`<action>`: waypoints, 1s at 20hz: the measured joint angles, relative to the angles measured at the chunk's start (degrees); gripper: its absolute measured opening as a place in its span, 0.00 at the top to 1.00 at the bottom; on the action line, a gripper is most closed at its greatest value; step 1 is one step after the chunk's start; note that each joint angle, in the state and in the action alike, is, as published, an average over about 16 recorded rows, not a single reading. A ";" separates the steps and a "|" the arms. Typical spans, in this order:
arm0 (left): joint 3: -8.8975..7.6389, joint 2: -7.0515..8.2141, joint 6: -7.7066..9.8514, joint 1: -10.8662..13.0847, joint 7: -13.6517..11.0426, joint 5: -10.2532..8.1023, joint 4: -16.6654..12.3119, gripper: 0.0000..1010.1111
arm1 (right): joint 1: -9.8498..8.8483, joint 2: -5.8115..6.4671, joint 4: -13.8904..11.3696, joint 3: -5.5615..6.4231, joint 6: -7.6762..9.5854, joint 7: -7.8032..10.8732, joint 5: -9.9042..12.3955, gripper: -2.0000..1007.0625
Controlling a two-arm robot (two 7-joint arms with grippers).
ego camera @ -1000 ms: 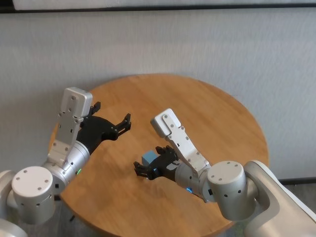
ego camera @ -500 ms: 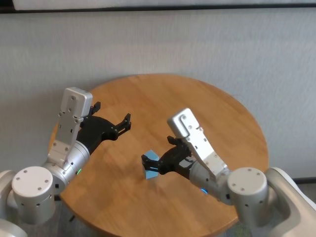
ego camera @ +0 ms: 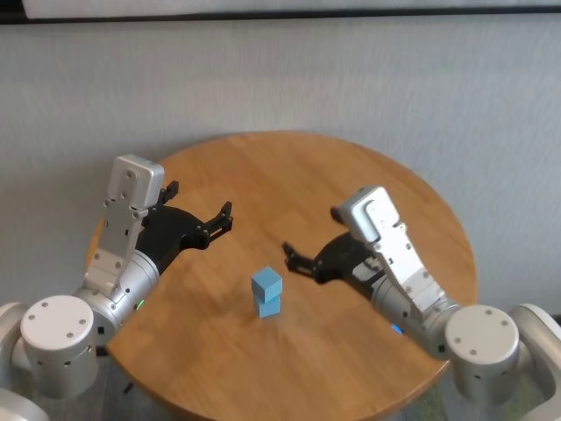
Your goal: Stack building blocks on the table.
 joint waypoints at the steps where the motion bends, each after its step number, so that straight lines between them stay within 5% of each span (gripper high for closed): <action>1: 0.00 0.00 0.00 0.00 0.00 0.00 0.00 0.01 | -0.13 0.18 -0.02 0.18 -1.44 -0.56 -0.60 0.00; 11: 0.00 0.00 0.00 0.00 0.00 0.00 0.00 0.01 | -0.57 0.69 1.80 1.59 -14.05 -5.50 -6.35 0.00; 15: 0.00 0.00 0.00 0.00 0.00 0.00 0.00 0.01 | -0.68 0.43 2.64 2.35 -16.11 -6.17 -7.29 0.00; 20: 0.00 0.00 0.00 0.00 0.00 0.00 0.00 0.01 | -0.97 -0.14 2.99 3.58 -16.71 -5.66 -6.86 0.00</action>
